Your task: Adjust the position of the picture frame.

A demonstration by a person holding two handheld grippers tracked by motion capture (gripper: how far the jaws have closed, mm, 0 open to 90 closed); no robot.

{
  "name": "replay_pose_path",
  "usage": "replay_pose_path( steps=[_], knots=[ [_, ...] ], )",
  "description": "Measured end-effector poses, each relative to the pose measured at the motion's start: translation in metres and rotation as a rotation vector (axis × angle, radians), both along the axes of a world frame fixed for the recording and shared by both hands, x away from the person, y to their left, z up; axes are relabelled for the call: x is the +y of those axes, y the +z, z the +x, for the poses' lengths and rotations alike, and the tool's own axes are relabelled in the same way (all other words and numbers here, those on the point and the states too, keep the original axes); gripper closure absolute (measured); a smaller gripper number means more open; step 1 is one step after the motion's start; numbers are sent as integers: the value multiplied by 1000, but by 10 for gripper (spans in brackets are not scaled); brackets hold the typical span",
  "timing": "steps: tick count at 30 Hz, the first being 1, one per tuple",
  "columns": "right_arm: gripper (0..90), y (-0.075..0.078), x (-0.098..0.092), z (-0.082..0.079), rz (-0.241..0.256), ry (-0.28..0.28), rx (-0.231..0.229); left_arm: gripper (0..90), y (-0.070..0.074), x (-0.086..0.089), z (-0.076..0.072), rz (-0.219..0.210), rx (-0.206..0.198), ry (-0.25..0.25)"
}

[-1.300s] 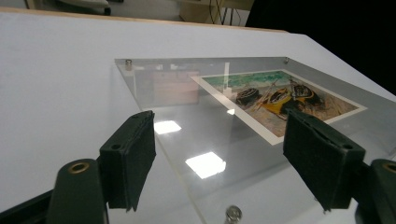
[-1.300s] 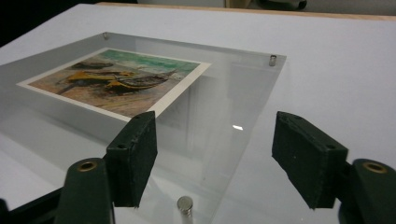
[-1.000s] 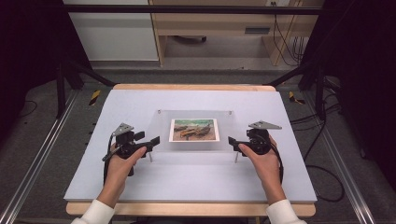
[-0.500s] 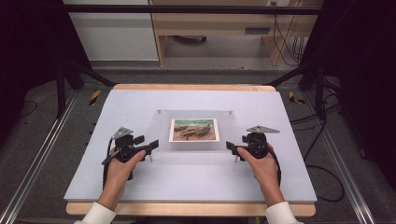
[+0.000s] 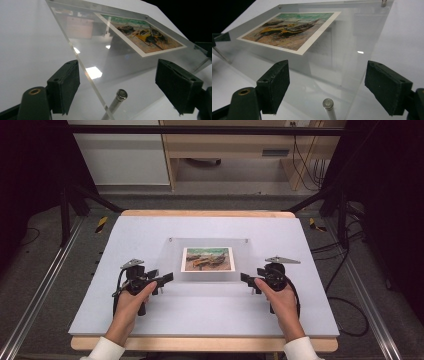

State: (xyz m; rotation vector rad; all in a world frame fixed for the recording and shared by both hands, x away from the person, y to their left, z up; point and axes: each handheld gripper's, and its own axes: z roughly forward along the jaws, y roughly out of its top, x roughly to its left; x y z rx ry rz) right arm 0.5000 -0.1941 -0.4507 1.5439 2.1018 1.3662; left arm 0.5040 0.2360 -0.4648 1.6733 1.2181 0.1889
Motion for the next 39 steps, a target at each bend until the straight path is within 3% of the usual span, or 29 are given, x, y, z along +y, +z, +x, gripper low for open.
replay_pose_path(
  steps=[16,22,39],
  knots=[
    [186,-3,-2,1,53,-11,55,181,-4,-3,3,-52,25,-37],
    [185,-7,-1,1,113,-6,91,179,-5,-3,5,-59,32,-50],
    [205,-6,1,1,99,-30,88,243,-6,2,7,-75,37,-55]
  ],
)
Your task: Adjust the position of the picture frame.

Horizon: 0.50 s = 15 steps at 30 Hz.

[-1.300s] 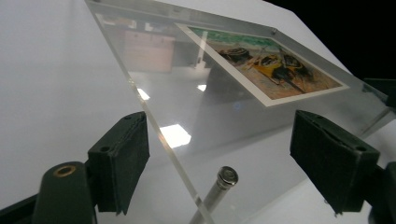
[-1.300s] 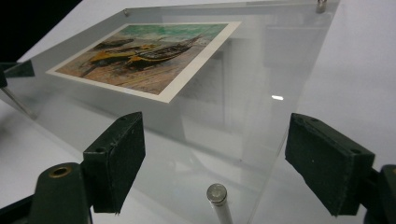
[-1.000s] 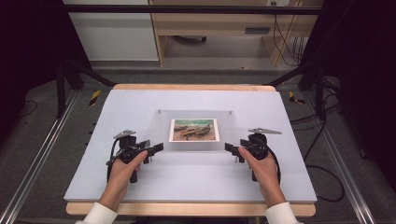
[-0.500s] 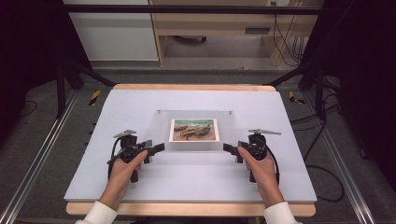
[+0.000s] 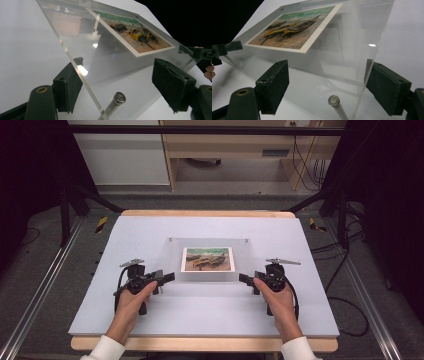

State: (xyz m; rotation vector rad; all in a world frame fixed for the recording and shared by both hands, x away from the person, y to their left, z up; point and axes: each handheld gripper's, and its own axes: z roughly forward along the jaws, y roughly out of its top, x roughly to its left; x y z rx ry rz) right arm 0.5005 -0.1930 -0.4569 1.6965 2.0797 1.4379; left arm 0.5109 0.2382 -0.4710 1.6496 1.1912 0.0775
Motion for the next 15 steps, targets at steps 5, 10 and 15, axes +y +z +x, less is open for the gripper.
replay_pose_path(
  steps=[5,10,15],
  knots=[
    [211,0,-1,-1,-2,4,-3,254,0,1,-1,0,3,2],
    [212,0,0,-1,-1,2,-3,255,1,0,-1,2,4,4],
    [212,0,-1,-2,-2,3,-3,256,1,0,-2,5,4,6]
  ],
)
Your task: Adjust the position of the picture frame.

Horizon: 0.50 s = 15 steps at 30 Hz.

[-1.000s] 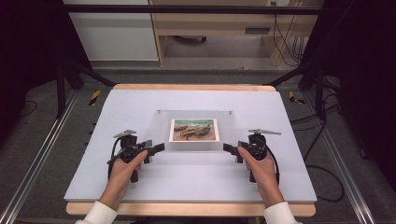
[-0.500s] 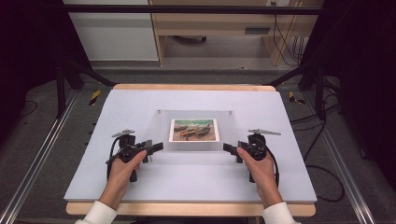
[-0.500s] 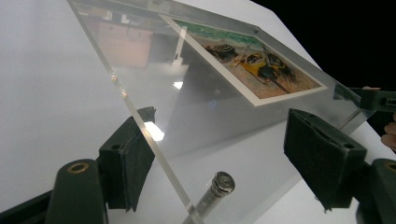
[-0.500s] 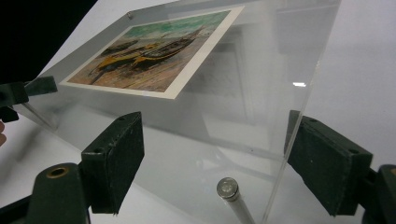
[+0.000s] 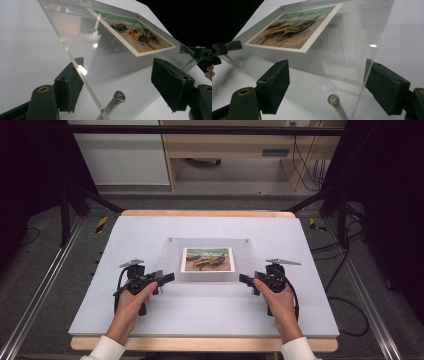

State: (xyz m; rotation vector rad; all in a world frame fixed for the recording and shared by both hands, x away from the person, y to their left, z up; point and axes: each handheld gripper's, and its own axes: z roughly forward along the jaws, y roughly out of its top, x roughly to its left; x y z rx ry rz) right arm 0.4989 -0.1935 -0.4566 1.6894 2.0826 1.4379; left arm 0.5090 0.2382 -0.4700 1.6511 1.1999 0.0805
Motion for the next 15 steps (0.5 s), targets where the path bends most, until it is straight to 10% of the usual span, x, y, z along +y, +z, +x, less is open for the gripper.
replay_pose_path(
  steps=[15],
  knots=[
    [243,1,-2,-3,0,11,-10,266,2,0,-3,17,-4,0]
  ],
)
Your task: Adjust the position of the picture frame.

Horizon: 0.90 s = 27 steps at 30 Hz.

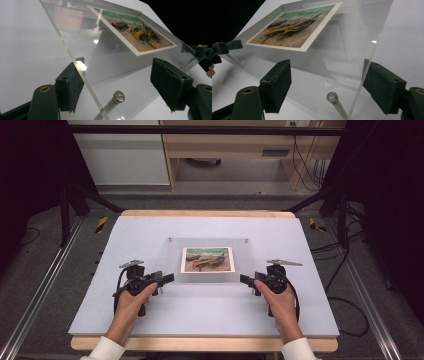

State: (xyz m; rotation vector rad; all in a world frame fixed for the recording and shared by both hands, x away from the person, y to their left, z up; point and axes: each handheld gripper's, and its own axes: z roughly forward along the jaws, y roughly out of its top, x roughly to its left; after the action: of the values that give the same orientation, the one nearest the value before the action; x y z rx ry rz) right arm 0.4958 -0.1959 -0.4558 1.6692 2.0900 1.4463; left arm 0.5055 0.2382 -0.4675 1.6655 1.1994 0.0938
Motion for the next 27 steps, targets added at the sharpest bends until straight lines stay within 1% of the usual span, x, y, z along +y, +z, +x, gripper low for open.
replay_pose_path(
  steps=[9,11,16,18,24,27],
  knots=[
    [259,1,-1,-5,-9,10,-18,274,3,-1,-5,19,-9,1],
    [268,2,-2,-6,-14,15,-27,275,3,-1,-7,29,-20,2],
    [295,2,-3,-12,-14,18,-35,294,4,0,-12,26,-24,2],
    [311,2,-5,-13,-14,25,-47,298,5,0,-14,33,-29,-4],
    [327,3,-5,-17,-24,24,-56,306,6,0,-17,40,-36,4],
    [342,4,-5,-19,-25,25,-61,314,6,0,-22,41,-41,6]
  ],
)
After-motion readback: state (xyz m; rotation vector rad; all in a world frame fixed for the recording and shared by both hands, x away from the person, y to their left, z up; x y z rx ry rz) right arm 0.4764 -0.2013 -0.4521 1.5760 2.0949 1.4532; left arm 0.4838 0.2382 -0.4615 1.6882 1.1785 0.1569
